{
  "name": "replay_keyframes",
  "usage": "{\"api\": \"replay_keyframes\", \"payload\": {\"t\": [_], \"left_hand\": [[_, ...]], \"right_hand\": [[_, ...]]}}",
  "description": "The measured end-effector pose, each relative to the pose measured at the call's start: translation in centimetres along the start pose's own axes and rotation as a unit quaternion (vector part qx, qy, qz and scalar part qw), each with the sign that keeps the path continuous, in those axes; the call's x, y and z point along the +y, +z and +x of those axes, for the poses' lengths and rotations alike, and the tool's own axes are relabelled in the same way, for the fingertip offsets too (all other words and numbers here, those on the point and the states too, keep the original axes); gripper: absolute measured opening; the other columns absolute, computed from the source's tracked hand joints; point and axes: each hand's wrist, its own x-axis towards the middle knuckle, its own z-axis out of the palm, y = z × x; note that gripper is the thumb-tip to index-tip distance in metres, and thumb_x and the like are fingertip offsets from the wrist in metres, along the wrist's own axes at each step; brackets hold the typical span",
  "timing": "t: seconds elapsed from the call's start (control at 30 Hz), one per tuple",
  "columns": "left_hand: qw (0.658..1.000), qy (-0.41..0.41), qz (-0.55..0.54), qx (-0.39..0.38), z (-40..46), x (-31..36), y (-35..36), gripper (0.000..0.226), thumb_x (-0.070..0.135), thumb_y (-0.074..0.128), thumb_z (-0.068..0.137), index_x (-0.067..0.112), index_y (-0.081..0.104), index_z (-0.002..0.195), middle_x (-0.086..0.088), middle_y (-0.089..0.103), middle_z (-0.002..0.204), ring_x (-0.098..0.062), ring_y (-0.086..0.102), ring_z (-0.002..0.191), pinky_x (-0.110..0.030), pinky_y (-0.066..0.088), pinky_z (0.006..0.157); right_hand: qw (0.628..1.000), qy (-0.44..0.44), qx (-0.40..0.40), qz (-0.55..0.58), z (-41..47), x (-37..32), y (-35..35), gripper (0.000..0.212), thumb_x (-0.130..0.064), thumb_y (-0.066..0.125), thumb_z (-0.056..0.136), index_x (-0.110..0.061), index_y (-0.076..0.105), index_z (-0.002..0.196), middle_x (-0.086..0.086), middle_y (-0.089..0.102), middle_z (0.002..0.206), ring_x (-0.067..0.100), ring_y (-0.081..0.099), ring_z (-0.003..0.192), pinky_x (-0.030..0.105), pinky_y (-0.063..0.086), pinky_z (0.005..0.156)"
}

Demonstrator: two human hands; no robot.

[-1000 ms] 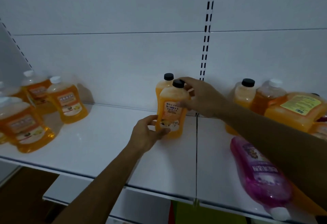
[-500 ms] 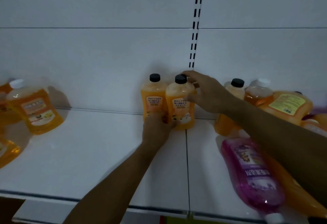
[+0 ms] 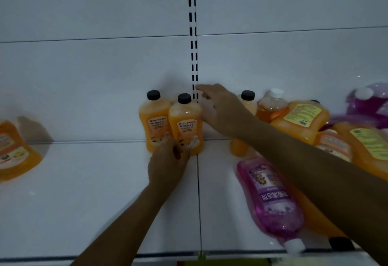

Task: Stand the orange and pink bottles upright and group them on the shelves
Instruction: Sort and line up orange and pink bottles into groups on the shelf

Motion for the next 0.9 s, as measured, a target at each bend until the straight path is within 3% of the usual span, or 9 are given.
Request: {"api": "replay_keyframes", "payload": {"t": [0.1,0.17,0.27,0.37,0.5,0.6,0.7,0.8,0.9], "left_hand": [[0.994,0.086,-0.030,-0.056,-0.8,2.6,1.4,0.017,0.033,0.067,0.086,0.018,0.059,0.088,0.005,0.062,0.078,-0.008,0.059,0.070,-0.027,0.053,0.065],[0.989,0.086,-0.049,-0.108,-0.7,5.0,2.8,0.028,0.038,0.064,0.088,0.018,0.058,0.107,0.002,0.064,0.097,-0.006,0.060,0.082,-0.026,0.054,0.073],[0.985,0.042,-0.072,-0.154,0.1,7.8,5.0,0.059,0.044,0.062,0.088,0.014,0.044,0.136,-0.004,0.055,0.131,-0.014,0.056,0.110,-0.030,0.048,0.088],[0.982,-0.009,-0.078,-0.170,1.1,8.9,7.0,0.073,0.047,0.064,0.086,0.012,0.035,0.144,-0.009,0.047,0.141,-0.024,0.050,0.124,-0.041,0.046,0.099],[0.970,-0.047,-0.139,-0.193,2.0,9.2,8.7,0.072,0.047,0.073,0.078,0.014,0.044,0.134,-0.004,0.056,0.129,-0.018,0.055,0.110,-0.036,0.049,0.088],[0.974,-0.027,-0.110,-0.195,2.4,9.4,9.1,0.056,0.055,0.072,0.074,0.019,0.057,0.114,0.002,0.065,0.106,-0.016,0.062,0.093,-0.041,0.055,0.082],[0.975,-0.007,-0.109,-0.193,2.2,9.7,8.7,0.042,0.058,0.060,0.072,0.022,0.063,0.096,0.005,0.069,0.092,-0.013,0.064,0.082,-0.045,0.057,0.077],[0.976,0.021,-0.126,-0.178,1.1,9.1,7.2,0.047,0.058,0.054,0.076,0.019,0.066,0.100,0.004,0.070,0.093,-0.010,0.064,0.084,-0.041,0.057,0.078],[0.972,0.057,-0.138,-0.179,-0.1,7.9,4.8,0.034,0.043,0.065,0.085,0.019,0.063,0.108,0.006,0.067,0.102,-0.009,0.062,0.091,-0.035,0.055,0.084]], "right_hand": [[0.995,-0.028,0.095,-0.020,-1.2,0.8,-3.0,0.049,-0.018,0.062,0.090,-0.014,0.048,0.136,0.006,0.054,0.127,0.015,0.053,0.115,0.030,0.047,0.093],[0.991,-0.013,0.122,-0.054,-1.6,1.7,-4.8,0.043,-0.008,0.057,0.091,-0.010,0.050,0.134,0.009,0.055,0.129,0.020,0.053,0.118,0.031,0.047,0.097],[0.990,0.053,0.052,-0.122,-2.1,3.2,-6.8,0.053,0.004,0.051,0.090,-0.016,0.045,0.140,0.007,0.047,0.142,0.024,0.045,0.128,0.033,0.040,0.103],[0.982,0.088,-0.045,-0.161,-2.7,4.6,-7.5,0.077,0.011,0.054,0.083,-0.025,0.033,0.147,0.002,0.038,0.149,0.024,0.038,0.134,0.036,0.042,0.102],[0.973,0.097,-0.126,-0.168,-3.0,5.5,-7.4,0.092,0.011,0.056,0.079,-0.036,0.020,0.149,0.000,0.040,0.145,0.027,0.047,0.123,0.040,0.053,0.088],[0.975,0.088,-0.121,-0.167,-3.0,6.1,-7.4,0.091,0.010,0.057,0.078,-0.037,0.021,0.147,0.001,0.044,0.141,0.028,0.052,0.117,0.042,0.055,0.082],[0.980,0.070,-0.106,-0.154,-3.0,6.6,-7.9,0.081,0.002,0.064,0.079,-0.030,0.030,0.145,0.003,0.049,0.138,0.025,0.052,0.117,0.031,0.049,0.086],[0.986,0.048,-0.108,-0.120,-3.3,5.8,-8.2,0.075,-0.008,0.072,0.079,-0.027,0.036,0.143,0.004,0.053,0.134,0.021,0.054,0.113,0.028,0.048,0.084],[0.992,0.016,-0.106,-0.073,-3.5,3.7,-8.3,0.079,-0.018,0.077,0.077,-0.023,0.036,0.144,0.004,0.052,0.135,0.009,0.049,0.106,0.016,0.040,0.076]]}}
